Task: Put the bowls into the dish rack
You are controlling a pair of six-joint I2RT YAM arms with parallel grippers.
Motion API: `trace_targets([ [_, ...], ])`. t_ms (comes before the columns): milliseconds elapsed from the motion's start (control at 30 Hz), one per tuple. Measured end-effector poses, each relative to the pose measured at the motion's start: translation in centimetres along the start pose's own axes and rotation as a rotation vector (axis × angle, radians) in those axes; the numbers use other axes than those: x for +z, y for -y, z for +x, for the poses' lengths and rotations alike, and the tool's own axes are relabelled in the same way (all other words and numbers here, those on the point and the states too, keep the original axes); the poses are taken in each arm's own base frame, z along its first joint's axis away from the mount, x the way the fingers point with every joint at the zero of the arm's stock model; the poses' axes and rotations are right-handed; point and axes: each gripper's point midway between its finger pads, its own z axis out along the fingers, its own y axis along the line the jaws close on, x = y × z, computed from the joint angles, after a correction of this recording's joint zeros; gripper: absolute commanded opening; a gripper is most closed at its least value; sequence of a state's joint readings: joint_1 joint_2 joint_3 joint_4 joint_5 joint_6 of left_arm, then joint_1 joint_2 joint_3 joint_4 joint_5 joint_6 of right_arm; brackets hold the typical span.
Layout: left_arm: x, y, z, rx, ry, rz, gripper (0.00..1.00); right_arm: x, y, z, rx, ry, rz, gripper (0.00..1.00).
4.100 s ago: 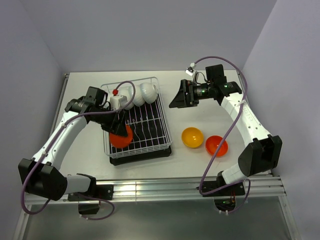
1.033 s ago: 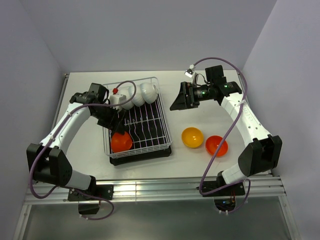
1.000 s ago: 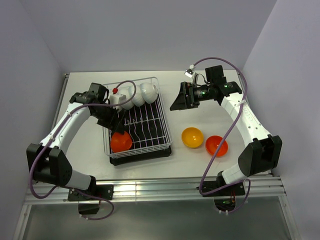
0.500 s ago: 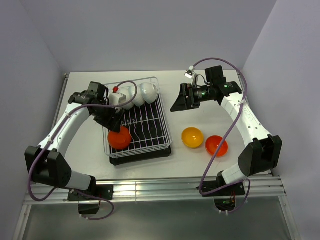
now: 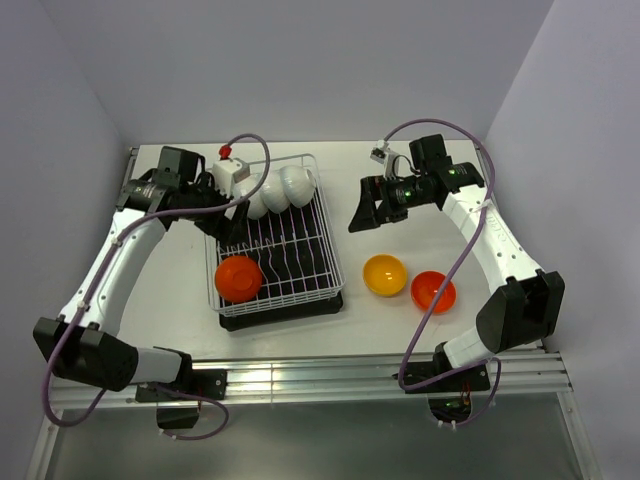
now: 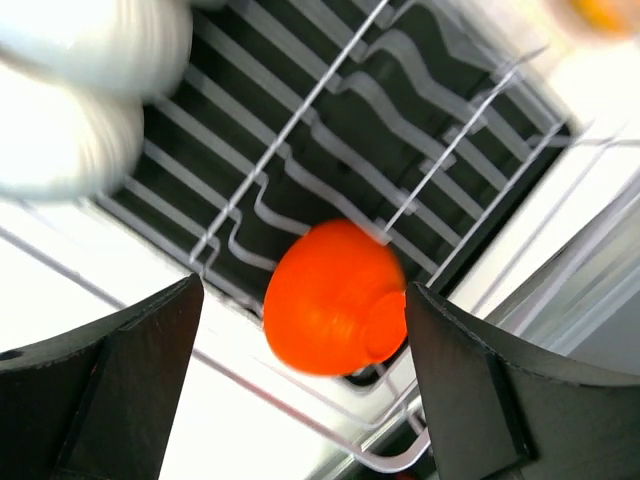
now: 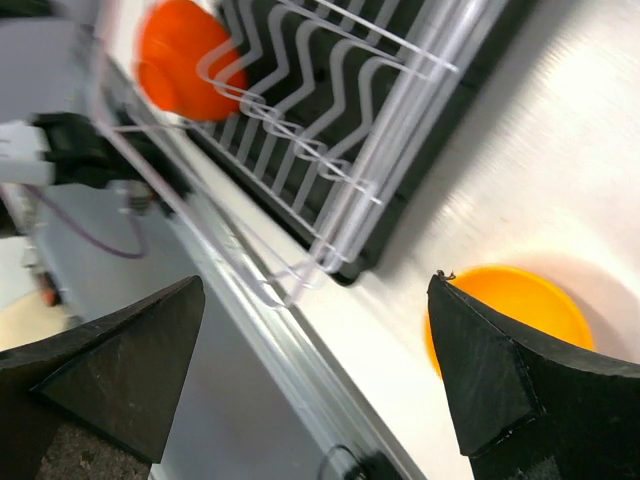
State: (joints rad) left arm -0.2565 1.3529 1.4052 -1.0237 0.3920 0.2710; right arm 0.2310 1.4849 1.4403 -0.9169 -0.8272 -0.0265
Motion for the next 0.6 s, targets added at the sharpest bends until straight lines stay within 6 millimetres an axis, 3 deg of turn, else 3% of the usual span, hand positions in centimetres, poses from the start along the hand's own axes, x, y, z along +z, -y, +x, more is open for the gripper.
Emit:
trace_targets([
  [167,-1.5,1.8,-2.7,0.042,0.117,0.077,0.87,-0.4,3.0,1.3,-0.043,-0.049,0.156,0.94],
  [433,-1.4,3.6,-3.5,0.072,0.150,0.159,0.87,-1.1,10.1,5.8,-0.061,-0.197,0.450,0.78],
  [600,-0.9,5.3,-3.3,0.110,0.167,0.200,0.86,-1.1,13.6,8.2,-0.048,-0.290,0.564,0.71],
])
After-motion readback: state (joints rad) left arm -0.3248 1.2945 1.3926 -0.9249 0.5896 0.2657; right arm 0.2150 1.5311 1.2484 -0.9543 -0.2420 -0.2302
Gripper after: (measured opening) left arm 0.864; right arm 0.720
